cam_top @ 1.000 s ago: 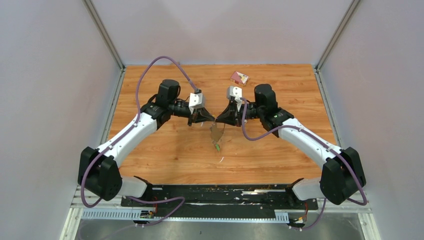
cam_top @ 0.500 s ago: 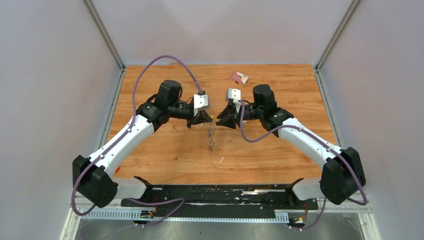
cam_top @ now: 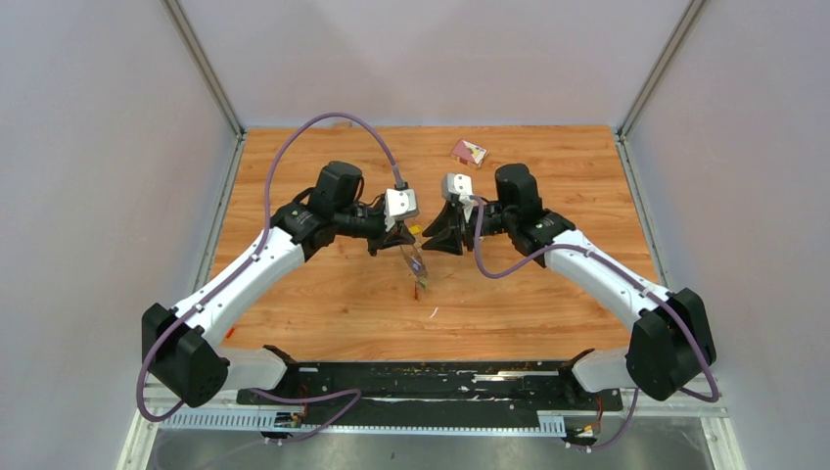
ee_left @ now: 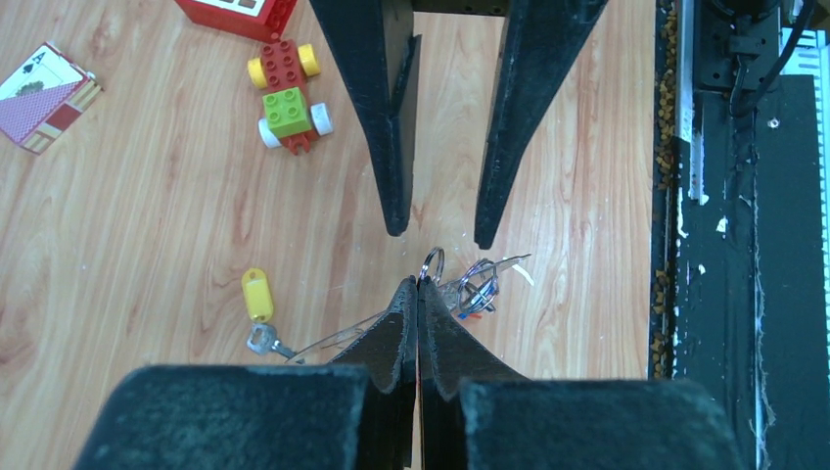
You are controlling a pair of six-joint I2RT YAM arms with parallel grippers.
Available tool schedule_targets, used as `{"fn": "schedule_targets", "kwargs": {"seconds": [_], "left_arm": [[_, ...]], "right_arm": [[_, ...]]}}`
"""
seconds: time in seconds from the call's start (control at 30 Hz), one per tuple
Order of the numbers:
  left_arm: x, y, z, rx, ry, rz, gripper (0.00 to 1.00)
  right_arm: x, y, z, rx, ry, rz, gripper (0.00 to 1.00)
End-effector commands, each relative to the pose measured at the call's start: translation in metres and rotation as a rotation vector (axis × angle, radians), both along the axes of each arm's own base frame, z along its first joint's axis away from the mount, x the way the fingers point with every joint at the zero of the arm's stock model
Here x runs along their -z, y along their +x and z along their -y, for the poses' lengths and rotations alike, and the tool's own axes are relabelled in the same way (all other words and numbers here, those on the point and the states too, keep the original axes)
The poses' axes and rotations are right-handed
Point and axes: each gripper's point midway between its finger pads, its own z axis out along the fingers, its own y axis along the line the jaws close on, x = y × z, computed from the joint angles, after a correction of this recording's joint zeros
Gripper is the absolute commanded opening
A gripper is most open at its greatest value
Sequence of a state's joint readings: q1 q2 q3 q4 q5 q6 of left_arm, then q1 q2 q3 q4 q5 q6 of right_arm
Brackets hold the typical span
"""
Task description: Put the keys on the keyring
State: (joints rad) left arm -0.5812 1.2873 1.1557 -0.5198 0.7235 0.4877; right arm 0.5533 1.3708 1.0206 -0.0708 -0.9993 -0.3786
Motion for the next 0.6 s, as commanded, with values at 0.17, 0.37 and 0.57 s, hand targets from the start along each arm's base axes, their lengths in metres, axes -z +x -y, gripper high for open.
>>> {"fn": "schedule_targets", "kwargs": {"seconds": [0.17,0.37,0.57], "left_arm": [[-0.0225,0.0053,0.0097,-0.018,-0.074,0.030,0.00],[-0.0205,0.0029,0.0108,-0.011,-0.080,0.021,0.00],[-0.0165,0.0021,0.0105,-0.009,-0.076,0.016,0.00]], "right_arm": [[-0.0094,-0.0008,-0.0104,-0.044,0.032,-0.003,0.28],[-0.0079,0.0041,-0.0124,-0.020,0.028,-0.007,0.20],[-0.0090,0.0054,-0.0119,-0.011,0.030,-0.001,0.12]]}}
